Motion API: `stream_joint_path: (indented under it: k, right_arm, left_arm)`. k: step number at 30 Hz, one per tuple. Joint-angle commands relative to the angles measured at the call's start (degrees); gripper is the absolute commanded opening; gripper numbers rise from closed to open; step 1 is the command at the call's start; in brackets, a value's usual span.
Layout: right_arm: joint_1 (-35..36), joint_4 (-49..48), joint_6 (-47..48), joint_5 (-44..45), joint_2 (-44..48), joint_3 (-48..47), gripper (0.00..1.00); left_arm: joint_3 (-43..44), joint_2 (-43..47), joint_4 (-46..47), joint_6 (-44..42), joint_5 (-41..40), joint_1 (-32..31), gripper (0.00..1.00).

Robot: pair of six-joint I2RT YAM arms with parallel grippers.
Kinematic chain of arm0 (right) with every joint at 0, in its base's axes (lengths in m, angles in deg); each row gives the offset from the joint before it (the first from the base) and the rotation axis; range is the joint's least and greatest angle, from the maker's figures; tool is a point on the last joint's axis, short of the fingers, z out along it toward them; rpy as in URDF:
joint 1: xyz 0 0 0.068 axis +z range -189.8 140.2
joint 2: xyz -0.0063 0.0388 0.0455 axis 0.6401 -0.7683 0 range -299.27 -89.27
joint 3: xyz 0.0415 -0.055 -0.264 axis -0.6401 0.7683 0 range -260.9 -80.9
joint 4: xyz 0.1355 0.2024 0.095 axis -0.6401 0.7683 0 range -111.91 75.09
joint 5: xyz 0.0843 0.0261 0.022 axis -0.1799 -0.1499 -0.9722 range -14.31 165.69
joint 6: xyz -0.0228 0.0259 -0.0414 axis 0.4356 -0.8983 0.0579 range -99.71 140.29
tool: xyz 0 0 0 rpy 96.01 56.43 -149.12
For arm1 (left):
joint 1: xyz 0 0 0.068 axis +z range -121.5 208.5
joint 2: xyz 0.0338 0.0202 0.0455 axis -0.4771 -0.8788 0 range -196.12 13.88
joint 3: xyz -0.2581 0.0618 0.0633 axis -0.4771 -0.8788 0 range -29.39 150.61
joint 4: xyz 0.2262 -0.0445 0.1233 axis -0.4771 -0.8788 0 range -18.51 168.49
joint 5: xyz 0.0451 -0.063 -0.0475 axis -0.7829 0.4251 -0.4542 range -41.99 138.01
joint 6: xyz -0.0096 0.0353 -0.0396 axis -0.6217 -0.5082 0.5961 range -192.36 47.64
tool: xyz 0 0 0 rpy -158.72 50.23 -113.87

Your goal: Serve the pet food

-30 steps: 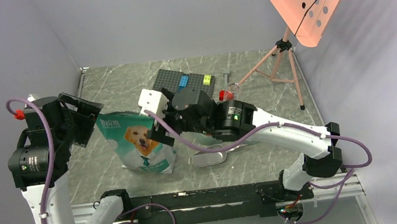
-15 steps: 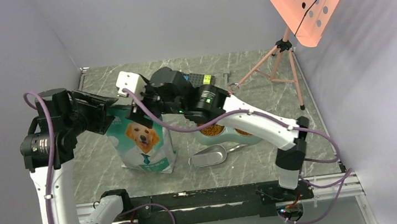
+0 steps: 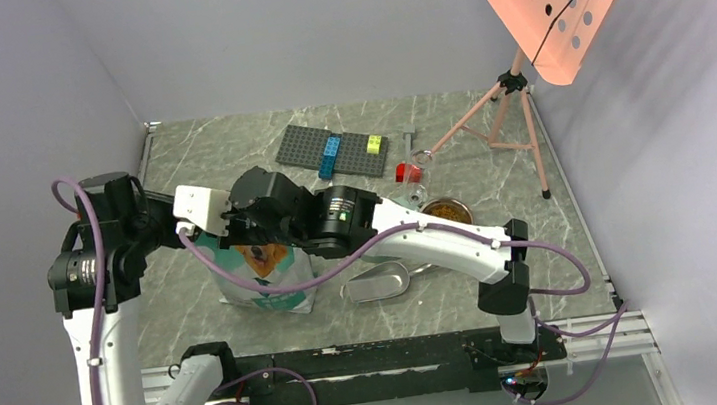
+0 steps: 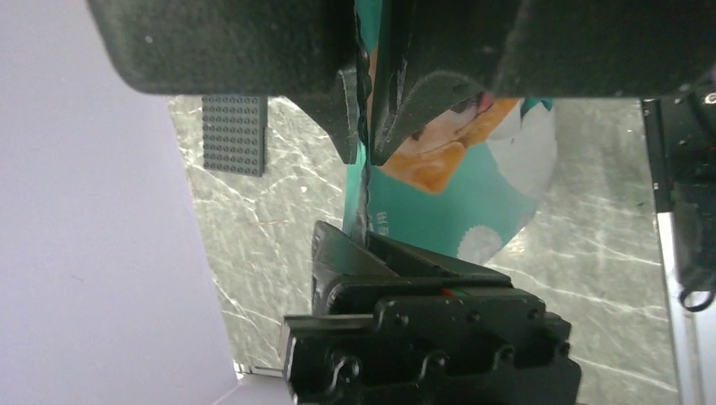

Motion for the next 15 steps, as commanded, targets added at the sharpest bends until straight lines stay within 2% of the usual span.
stream_joint_path:
  k: [1, 3, 5, 8, 10, 12, 15]
  right_arm:
    - [0.19, -1.62, 2.63, 5.31, 1.55, 0.77, 0.14]
    - [0.23, -2.08, 3.07, 7.79, 1.21, 0.71, 0.00]
    - [0.28, -2.02, 3.92, 10.20, 1.44, 1.04, 0.00]
    - [-0.19, -0.90, 4.43, 10.78, 5.28, 2.74, 0.00]
    - [-1.26, 2.29, 4.58, 10.81, 6.32, 0.23, 0.00]
    - [-2.62, 2.55, 4.59, 10.20, 8.49, -0.05, 0.00]
    - [-3.34, 4.16, 4.03, 9.31, 9.79, -1.29, 0.00]
  left_arm:
    - [4.90, -1.17, 3.73, -1.93, -2.88, 0.93, 0.20]
    - [5.97, -1.82, 3.59, -2.37, -2.99, 1.08, 0.14]
    - [5.09, -1.68, 4.44, -1.61, -2.25, 1.12, 0.00]
    - [0.52, -0.33, 6.92, 3.21, 1.87, 1.10, 0.00]
    - [-1.32, -0.37, 7.80, 7.01, 6.96, 1.08, 0.00]
    - [-0.25, -1.25, 7.44, 9.58, 9.21, -0.85, 0.00]
    - [3.69, -2.05, 7.59, 12.54, 7.68, -3.51, 0.00]
